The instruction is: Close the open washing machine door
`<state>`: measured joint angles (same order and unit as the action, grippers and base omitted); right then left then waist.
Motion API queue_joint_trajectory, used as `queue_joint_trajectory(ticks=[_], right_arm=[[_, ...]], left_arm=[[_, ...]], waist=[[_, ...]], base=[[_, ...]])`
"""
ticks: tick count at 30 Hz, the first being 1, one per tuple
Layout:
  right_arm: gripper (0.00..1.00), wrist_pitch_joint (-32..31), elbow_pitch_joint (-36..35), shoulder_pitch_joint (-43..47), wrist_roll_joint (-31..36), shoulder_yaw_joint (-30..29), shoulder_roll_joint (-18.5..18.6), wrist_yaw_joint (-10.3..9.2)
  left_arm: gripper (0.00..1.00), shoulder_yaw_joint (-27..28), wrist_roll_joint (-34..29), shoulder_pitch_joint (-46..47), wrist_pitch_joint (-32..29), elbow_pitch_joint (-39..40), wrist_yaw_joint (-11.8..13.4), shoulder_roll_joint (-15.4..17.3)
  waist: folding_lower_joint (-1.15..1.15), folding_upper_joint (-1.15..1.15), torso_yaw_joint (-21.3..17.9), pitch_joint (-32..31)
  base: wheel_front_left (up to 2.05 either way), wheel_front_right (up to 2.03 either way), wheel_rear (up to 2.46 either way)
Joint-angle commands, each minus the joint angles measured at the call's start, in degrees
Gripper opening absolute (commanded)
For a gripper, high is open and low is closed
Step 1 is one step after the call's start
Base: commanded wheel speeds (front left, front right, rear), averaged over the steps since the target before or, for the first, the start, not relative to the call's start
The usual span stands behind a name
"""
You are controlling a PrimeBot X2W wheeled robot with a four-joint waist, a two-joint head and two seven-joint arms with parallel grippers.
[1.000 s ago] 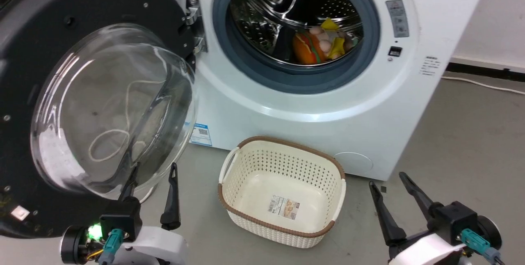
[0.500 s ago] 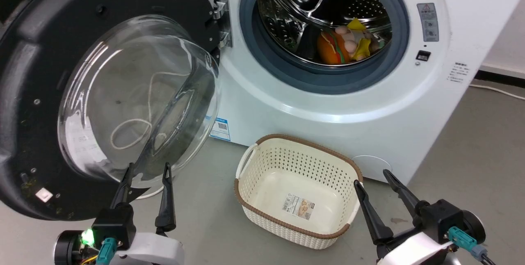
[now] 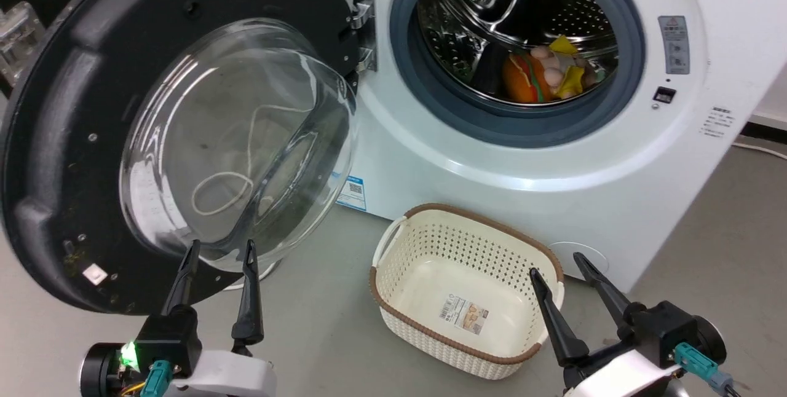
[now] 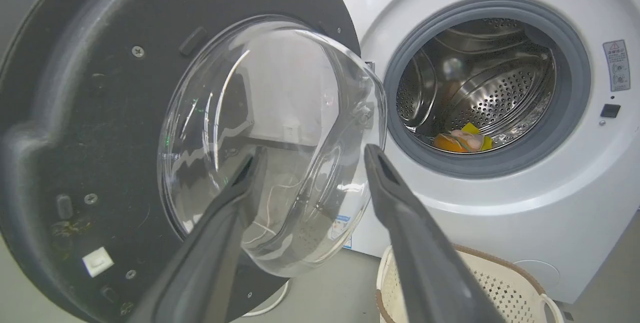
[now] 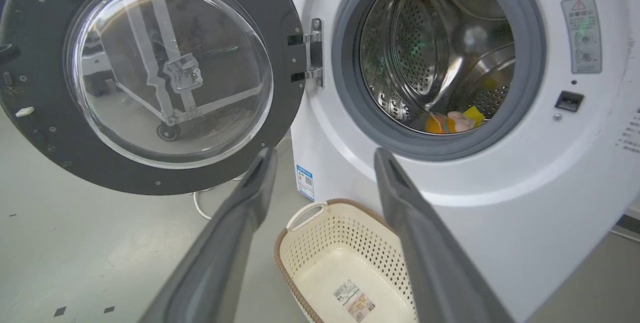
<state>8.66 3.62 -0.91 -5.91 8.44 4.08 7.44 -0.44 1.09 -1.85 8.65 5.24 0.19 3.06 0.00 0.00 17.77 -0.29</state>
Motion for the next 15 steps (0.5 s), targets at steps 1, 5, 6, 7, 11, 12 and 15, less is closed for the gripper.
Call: queue_joint_trajectory(ticks=[1, 5, 6, 7, 11, 12, 15], right_arm=[[1.0, 0.5, 0.3, 0.2, -0.5, 0.2, 0.2, 0.03], [1.0, 0.9, 0.2, 0.5, -0.5, 0.4, 0.1, 0.03], [1.0, 1.1, 0.1, 0.6, -0.5, 0.4, 0.2, 0.03], [1.0, 1.1, 0.1, 0.6, -0.5, 0.4, 0.2, 0.03], [1.0, 1.7, -0.4, 1.3, -0.4, 0.0, 0.2, 0.03], [1.0, 1.7, -0.4, 1.3, -0.4, 0.0, 0.2, 0.03], [1.0, 2.1, -0.8, 1.8, -0.2, -0.2, 0.2, 0.03]], left_arm=[[0.07, 0.0, 0.2, -0.7, 0.5, 0.5, -0.4, 0.1], [0.0, 0.8, 1.2, -0.3, 0.9, 1.3, -0.7, 0.1], [0.0, 1.6, 1.8, 0.1, 1.1, 2.2, -1.2, 0.2], [0.0, 1.6, 1.8, 0.1, 1.1, 2.2, -1.2, 0.2], [0.0, 5.0, 3.3, 1.9, 1.7, 6.0, -2.5, 1.4], [0.0, 5.0, 3.3, 1.9, 1.7, 6.0, -2.5, 1.4], [0.0, 7.9, 5.1, 4.0, 2.1, 7.7, -3.4, 2.9]], waist=[[0.0, 0.0, 0.5, 0.1], [0.0, 0.0, 1.3, 0.2], [0.0, 0.0, 1.9, 0.5], [0.0, 0.0, 1.9, 0.5], [0.0, 0.0, 3.4, 1.5], [0.0, 0.0, 3.4, 1.5], [0.0, 0.0, 4.1, 2.4]], base=[[0.0, 0.0, 0.0], [0.0, 0.0, 0.0], [0.0, 0.0, 0.0], [0.0, 0.0, 0.0], [0.0, 0.0, 0.0], [0.0, 0.0, 0.0], [0.0, 0.0, 0.0]])
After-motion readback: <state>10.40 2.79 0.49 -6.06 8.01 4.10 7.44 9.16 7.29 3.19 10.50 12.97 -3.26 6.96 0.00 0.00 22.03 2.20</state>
